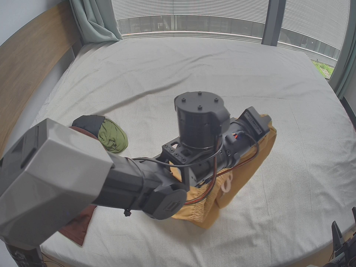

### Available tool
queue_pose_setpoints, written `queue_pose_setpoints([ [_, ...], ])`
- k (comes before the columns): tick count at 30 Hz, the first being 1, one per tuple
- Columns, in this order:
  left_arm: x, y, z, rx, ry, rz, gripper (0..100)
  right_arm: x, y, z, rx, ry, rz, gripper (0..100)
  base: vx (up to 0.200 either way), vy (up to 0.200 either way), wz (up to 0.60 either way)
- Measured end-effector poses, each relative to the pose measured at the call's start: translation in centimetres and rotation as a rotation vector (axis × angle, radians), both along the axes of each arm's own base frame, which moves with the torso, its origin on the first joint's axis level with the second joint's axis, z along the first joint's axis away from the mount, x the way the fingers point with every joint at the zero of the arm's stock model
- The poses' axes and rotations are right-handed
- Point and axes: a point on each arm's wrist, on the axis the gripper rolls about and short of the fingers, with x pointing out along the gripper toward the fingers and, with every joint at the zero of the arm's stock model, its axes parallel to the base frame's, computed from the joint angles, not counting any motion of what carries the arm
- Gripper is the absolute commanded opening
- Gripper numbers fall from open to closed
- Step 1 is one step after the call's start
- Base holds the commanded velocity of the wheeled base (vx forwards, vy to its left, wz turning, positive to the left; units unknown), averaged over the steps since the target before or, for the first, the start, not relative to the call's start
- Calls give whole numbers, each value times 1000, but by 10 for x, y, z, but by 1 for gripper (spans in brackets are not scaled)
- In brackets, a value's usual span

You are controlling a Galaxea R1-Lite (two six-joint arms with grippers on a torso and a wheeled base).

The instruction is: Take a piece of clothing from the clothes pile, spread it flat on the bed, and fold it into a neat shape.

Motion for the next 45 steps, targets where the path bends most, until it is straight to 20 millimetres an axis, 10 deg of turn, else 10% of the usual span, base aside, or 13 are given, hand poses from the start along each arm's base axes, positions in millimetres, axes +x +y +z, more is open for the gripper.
queue_pose_setpoints([
  [14, -31, -36, 78, -141, 30, -123, 0, 0, 0, 0, -1, 0, 1, 100, 0, 0, 0],
  [23, -45, -18, 130, -249, 85, -141, 0, 0, 0, 0, -1, 0, 1, 100, 0, 0, 0],
  [45, 2, 96, 16, 34, -112, 79, 0, 0, 0, 0, -2, 0, 0, 100, 0, 0, 0],
])
